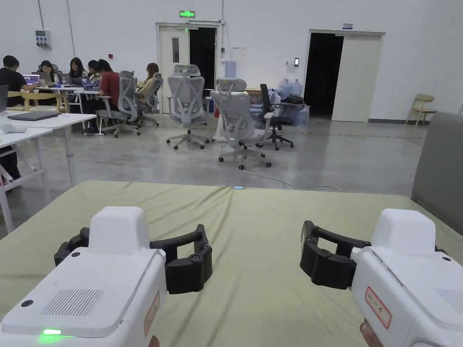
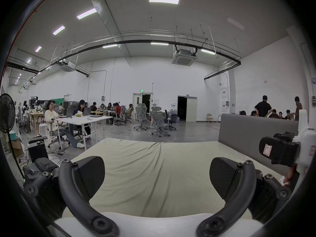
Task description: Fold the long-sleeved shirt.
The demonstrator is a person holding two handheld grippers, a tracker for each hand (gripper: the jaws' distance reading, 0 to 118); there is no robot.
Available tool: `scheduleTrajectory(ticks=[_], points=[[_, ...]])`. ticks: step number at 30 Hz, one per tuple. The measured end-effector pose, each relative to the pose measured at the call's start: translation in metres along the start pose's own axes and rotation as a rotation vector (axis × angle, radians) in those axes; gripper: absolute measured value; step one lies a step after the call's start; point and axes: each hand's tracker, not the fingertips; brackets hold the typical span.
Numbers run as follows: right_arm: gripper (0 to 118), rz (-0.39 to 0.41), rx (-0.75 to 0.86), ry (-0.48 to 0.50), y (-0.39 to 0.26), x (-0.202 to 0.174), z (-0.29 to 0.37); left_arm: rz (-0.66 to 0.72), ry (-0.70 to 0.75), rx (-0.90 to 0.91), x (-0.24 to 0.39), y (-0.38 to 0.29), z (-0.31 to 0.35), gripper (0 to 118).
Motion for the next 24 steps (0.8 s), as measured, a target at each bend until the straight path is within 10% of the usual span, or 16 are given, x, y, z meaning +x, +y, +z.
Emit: scheduleTrajectory(ticks=[7, 8, 9, 10, 20, 24], points=[[117, -0.007, -0.026, 0.006, -0.001, -0.001, -0.001, -0.002, -0.009, 0.006, 0.001, 0.0, 0.001, 114], [98, -0.006, -0.039, 0.018, -0.002, 0.0, -0.001, -0.025, -0.015, 0.006, 0.002, -0.002, 0.003, 95], [50, -0.001, -0.051, 0.036, -0.003, -0.001, 0.0, -0.058, -0.016, 0.033, 0.004, -0.004, 0.005, 32], [4, 0.004, -0.038, 0.048, -0.004, -0.003, 0.001, -0.095, -0.006, 0.047, 0.009, -0.005, 0.006, 2], [3, 0.026, -0.055, 0.0, -0.013, -0.002, -0.006, -0.033, 0.025, -0.015, 0.003, -0.011, 0.003, 0], [3, 0.005, -0.088, 0.162, -0.018, -0.048, -0.019, 0.055, 0.128, -0.019, -0.045, -0.007, 0.022, 0]])
